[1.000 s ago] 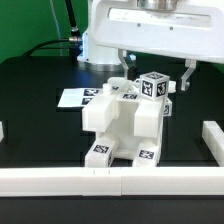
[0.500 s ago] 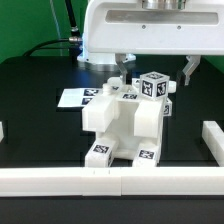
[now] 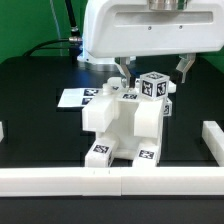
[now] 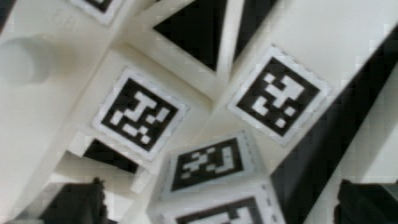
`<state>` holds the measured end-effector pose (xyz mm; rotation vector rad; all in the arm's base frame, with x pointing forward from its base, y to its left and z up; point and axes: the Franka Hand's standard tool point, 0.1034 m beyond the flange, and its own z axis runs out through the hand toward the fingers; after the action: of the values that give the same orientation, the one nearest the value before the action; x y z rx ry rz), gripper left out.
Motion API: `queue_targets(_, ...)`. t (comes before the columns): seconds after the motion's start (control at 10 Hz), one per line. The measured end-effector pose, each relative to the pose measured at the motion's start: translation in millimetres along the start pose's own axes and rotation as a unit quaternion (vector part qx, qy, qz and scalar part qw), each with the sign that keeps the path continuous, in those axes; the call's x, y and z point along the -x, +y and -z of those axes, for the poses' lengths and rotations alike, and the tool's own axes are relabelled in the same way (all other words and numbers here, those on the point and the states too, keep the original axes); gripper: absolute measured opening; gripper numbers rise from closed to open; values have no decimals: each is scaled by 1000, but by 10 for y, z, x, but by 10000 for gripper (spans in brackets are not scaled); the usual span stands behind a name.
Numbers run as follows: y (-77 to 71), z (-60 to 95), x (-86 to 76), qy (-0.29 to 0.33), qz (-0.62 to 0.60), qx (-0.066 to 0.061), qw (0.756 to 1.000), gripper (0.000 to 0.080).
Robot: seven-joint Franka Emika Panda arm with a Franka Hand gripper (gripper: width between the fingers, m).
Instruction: Assemble chair
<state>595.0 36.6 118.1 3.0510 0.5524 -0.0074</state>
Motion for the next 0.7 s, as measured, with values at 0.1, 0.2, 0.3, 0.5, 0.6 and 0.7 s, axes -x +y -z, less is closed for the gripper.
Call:
queue_targets(0.1,4,-1,2,0,19,0,1000,649)
queue_targets(0.2,26,-1,9,-2,81,3,997,520)
queue_targets(0.3,27,-1,9,-2,72,3,997,520)
queue_targets(0.5,28,-1,10,-2,70,3,998,285)
queue_targets(0.6,28,-1,10,-2,62,3,998,285)
queue_targets(0.7,27,-3,14,-2,34,0,999,286)
